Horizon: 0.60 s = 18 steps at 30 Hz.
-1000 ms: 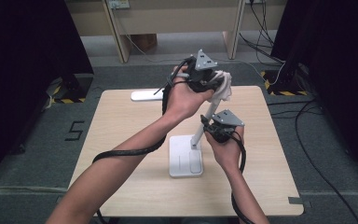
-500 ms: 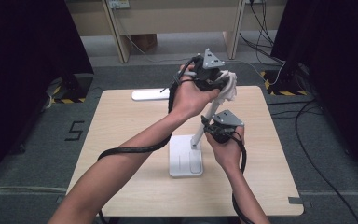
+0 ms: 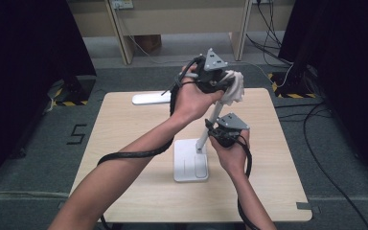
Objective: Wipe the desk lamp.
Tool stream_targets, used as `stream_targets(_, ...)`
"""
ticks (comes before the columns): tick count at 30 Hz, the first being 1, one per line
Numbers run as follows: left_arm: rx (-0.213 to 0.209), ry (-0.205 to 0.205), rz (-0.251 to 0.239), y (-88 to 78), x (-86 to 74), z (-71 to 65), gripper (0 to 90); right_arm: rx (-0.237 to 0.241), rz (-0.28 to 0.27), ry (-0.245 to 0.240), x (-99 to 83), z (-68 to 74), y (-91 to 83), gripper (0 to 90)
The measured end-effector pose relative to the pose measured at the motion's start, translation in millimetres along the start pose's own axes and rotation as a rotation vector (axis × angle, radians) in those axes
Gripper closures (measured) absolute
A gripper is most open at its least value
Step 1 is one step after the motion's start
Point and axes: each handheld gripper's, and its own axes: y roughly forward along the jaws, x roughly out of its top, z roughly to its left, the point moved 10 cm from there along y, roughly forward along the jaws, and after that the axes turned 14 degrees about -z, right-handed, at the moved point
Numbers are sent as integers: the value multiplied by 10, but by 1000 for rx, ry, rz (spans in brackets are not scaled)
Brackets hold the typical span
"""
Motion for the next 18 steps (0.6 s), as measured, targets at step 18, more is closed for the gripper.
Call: stream_targets(18,107,-50,-95,-1166,-90,727,758,-3,7,-4,-23,7,2,636)
